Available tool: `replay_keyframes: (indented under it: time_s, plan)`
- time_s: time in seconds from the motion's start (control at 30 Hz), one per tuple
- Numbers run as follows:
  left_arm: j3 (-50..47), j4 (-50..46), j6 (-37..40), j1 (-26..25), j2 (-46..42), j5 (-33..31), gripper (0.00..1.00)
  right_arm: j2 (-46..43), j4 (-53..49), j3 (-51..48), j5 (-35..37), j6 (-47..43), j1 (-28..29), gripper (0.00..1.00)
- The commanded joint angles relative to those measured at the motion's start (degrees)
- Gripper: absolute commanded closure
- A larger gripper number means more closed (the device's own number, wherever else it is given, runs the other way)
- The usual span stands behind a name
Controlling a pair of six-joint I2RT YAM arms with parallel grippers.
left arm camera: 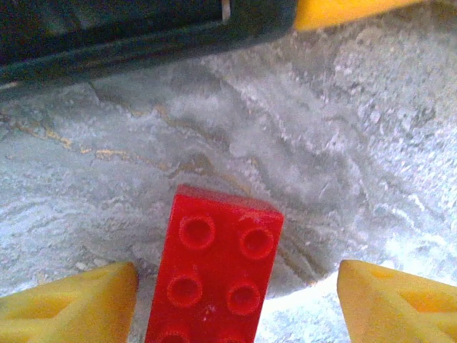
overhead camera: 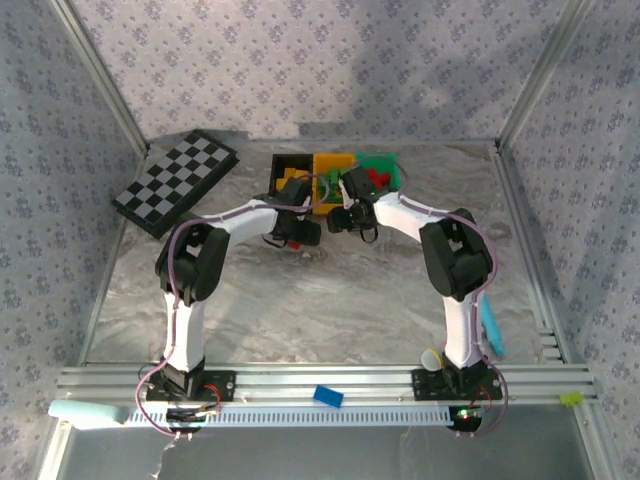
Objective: Sort the legos into containers by color
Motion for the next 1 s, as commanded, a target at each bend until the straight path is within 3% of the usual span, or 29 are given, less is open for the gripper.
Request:
replay_keyframes:
  time_s: [0.0, 0.17, 0.37, 0.43, 0.73, 0.97]
  plan:
    - [-1.6, -6.1, 0.9, -0.7, -2.0, -0.5, 0.29, -3.2, -1.3, -1.2, 1.3, -0.9, 0.1, 0.38]
    - [-1.6, -6.1, 1.0, -1.0, -1.6, -1.2, 0.42, -4.6, -1.0, -2.5, 1.8, -0.9, 0.2, 0.38]
    - [-1.8, -5.6, 0.8, -1.1, -1.6, -2.6, 0.73, -6.5, -0.5, -4.5, 2.7, -1.0, -0.1, 0.38]
    - [-1.7, -5.6, 0.8, -1.1, -1.6, -2.3, 0.79, -7.2, -0.1, -5.3, 2.8, -0.9, -0.3, 0.38]
    - [-5.3, -1.5, -0.6, -2.0, -6.6, -2.6, 0.93, -9.0, 1.3, -8.0, 2.8, -0.8, -0.7, 0.38]
    - [-8.8, 2.1, -1.8, -2.1, -10.5, -1.8, 0.95, -9.6, 2.4, -9.2, 2.2, -0.6, -0.6, 0.38]
